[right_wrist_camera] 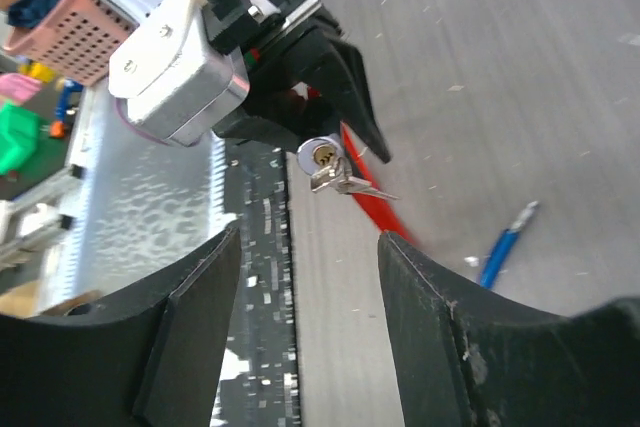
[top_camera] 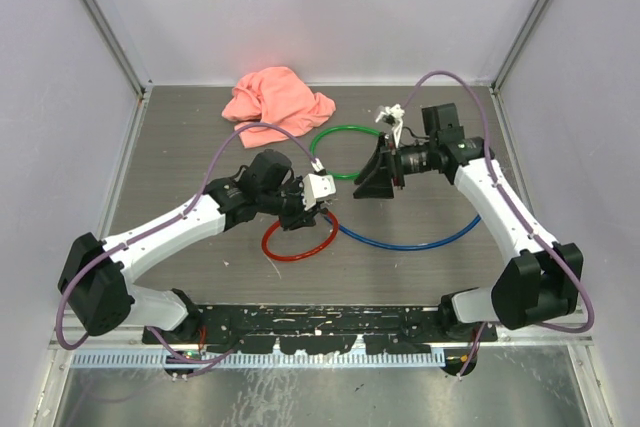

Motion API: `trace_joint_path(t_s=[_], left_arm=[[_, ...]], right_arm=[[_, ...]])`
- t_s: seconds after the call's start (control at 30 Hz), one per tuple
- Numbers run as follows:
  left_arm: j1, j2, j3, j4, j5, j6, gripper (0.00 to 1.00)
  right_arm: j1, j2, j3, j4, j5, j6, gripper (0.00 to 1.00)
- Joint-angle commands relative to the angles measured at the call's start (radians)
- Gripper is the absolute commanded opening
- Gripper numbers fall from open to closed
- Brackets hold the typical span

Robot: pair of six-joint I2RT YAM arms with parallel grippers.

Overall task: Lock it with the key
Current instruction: Lock the lock.

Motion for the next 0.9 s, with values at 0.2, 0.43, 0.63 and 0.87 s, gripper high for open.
trace_joint_path(t_s=[0.2, 0.43, 0.63, 0.87], left_arm=[[0.003, -0.002, 0.032, -0.025, 0.024, 0.017, 0.02], [0.003, 0.004, 0.041, -0.029, 0.028, 0.017, 0.02], [0.003, 0.001, 0.041, -0.030, 0.032, 0.016, 0.02], [0.004, 0.010, 0.045, -0.033, 0.036, 0.017, 0.02]], right_arm=[[0.110, 0.006, -0.060, 0.326, 0.132, 0.511, 0.59], [0.177, 0.037, -0.058, 0.302, 0.193, 0.501, 0.54], [0.187, 0.040, -0.051, 0.278, 0.206, 0.471, 0.43], [0.195, 0.041, -0.046, 0.271, 0.214, 0.459, 0.26]])
